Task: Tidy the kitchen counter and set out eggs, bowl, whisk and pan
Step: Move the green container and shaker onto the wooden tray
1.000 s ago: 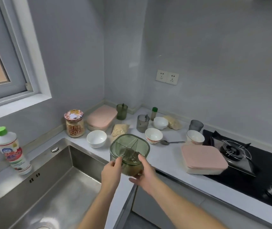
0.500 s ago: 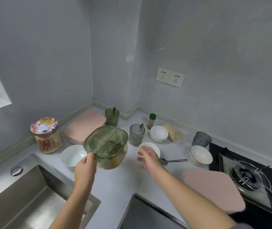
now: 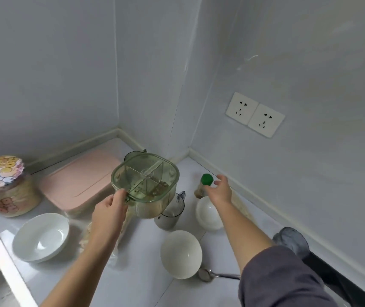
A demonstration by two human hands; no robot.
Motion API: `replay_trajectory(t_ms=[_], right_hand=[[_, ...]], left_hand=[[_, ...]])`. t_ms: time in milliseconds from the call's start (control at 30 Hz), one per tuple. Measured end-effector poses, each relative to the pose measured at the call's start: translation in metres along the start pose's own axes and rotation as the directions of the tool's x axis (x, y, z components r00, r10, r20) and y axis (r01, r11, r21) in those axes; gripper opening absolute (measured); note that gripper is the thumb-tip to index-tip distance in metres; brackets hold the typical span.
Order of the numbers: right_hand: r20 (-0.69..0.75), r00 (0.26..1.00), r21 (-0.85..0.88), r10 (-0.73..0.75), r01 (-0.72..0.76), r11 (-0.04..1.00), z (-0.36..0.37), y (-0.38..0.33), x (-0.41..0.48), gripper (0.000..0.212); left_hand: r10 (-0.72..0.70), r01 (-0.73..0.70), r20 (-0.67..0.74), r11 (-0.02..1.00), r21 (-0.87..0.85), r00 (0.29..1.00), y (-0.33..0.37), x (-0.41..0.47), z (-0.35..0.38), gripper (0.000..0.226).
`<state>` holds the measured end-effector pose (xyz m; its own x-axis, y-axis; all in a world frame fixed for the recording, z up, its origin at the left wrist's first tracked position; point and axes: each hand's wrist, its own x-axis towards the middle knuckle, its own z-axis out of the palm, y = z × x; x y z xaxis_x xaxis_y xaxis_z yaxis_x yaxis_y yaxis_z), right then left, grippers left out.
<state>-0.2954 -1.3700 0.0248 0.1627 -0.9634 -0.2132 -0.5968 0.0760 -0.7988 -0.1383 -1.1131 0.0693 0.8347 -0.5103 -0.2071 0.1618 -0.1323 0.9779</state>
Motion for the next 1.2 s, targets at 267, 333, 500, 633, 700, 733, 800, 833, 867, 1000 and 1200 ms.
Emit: replay_trajectory(t_ms=[267,333,500,633,700,733,800,833,867,1000,1200], right_hand=[[-0.005,1.000,-0.182,0.008,-0.009,0.983,0.025,0.011,0.045,0.031],[-0.037,0.999,-0.124,-0.036,0.032,0.992,0.023,0.007,0.042,0.026],[-0.098,0.982,0.093,-0.159,0.168,0.981,-0.001,-0.017,0.004,0.027],[-0.140,0.963,0.166,-0.229,0.251,0.954,-0.031,-0.024,-0.056,0.027],[-0.158,0.954,0.171,-0.256,0.281,0.944,-0.044,-0.021,-0.092,0.028],[-0.168,0.949,0.165,-0.267,0.294,0.941,-0.051,-0.020,-0.111,0.028],[-0.200,0.935,0.148,-0.291,0.323,0.935,-0.067,-0.014,-0.159,0.027],[-0.213,0.929,0.143,-0.301,0.335,0.931,-0.073,-0.013,-0.175,0.027],[-0.234,0.923,0.136,-0.306,0.343,0.929,-0.081,-0.007,-0.203,0.027],[-0.288,0.904,0.103,-0.315,0.357,0.929,-0.105,0.014,-0.283,0.028],[-0.324,0.889,0.057,-0.323,0.359,0.931,-0.143,0.051,-0.374,0.025]], left_hand=[[0.020,-0.019,-0.025,0.999,0.038,0.999,0.000,0.016,0.028,0.036],[0.037,-0.036,-0.021,0.999,0.033,0.999,0.002,0.014,0.029,0.034],[0.063,-0.063,0.000,0.997,0.045,0.998,0.009,0.005,0.017,0.036],[0.105,-0.106,0.042,0.994,0.021,0.994,0.016,-0.017,-0.004,0.038],[0.118,-0.120,0.081,0.993,0.016,0.990,0.020,-0.031,-0.016,0.041],[0.125,-0.129,0.103,0.991,0.023,0.987,0.022,-0.041,-0.022,0.042],[0.127,-0.132,0.148,0.991,0.029,0.981,0.023,-0.070,-0.038,0.041],[0.128,-0.134,0.161,0.991,0.022,0.979,0.023,-0.080,-0.042,0.040],[0.124,-0.131,0.186,0.991,0.026,0.975,0.021,-0.098,-0.051,0.040],[0.116,-0.131,0.309,0.991,0.027,0.944,0.012,-0.149,-0.072,0.035],[0.076,-0.103,0.417,0.994,0.043,0.906,0.003,-0.222,-0.088,0.036]])
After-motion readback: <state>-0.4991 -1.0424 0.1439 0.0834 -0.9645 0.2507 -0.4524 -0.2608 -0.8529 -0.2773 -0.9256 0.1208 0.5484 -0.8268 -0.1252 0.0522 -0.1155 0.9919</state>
